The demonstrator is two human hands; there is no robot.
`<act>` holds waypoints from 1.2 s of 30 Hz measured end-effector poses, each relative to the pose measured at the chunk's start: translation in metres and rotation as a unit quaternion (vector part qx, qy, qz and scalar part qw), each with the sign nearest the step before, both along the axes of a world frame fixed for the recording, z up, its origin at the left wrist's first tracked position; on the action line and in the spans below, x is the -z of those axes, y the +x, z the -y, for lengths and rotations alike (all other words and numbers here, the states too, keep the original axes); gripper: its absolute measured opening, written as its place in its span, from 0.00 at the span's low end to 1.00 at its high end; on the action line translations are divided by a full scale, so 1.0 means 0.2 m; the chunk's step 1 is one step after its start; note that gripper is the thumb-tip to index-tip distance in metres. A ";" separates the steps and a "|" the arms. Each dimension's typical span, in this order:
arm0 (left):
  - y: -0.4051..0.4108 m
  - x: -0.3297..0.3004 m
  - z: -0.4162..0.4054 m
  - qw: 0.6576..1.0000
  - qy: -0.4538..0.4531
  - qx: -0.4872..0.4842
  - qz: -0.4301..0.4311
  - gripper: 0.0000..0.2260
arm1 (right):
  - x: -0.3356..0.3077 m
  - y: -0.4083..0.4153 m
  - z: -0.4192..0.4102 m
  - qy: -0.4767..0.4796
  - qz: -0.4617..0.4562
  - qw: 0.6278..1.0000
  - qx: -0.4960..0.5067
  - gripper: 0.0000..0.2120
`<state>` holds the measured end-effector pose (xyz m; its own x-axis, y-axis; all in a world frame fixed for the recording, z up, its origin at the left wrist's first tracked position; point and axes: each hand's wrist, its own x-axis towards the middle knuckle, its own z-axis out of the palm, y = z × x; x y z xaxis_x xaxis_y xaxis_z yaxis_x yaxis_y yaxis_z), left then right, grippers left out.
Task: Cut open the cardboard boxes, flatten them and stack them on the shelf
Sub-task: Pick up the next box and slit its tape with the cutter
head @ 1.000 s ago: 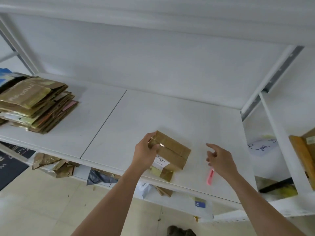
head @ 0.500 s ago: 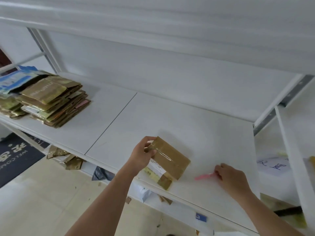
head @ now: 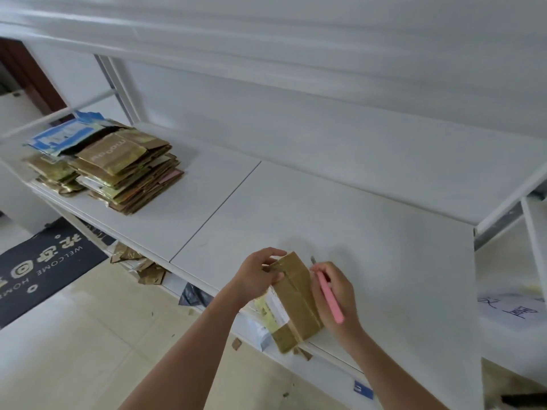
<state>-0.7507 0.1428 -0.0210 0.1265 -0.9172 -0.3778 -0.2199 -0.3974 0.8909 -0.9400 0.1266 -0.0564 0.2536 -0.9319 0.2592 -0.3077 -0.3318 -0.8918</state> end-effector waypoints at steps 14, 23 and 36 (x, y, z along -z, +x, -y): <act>0.01 0.13 -0.07 0.989 0.003 -0.134 0.068 0.15 | -0.09 0.08 0.08 0.018 0.053 0.997 0.047 0.07; 0.05 0.16 -0.02 0.989 0.017 -0.078 0.125 0.13 | -0.08 0.22 0.08 0.109 0.067 0.992 -0.016 0.07; 0.03 0.18 -0.03 0.989 0.029 -0.143 0.015 0.05 | -0.01 0.21 0.10 0.061 -0.007 0.995 -0.074 0.08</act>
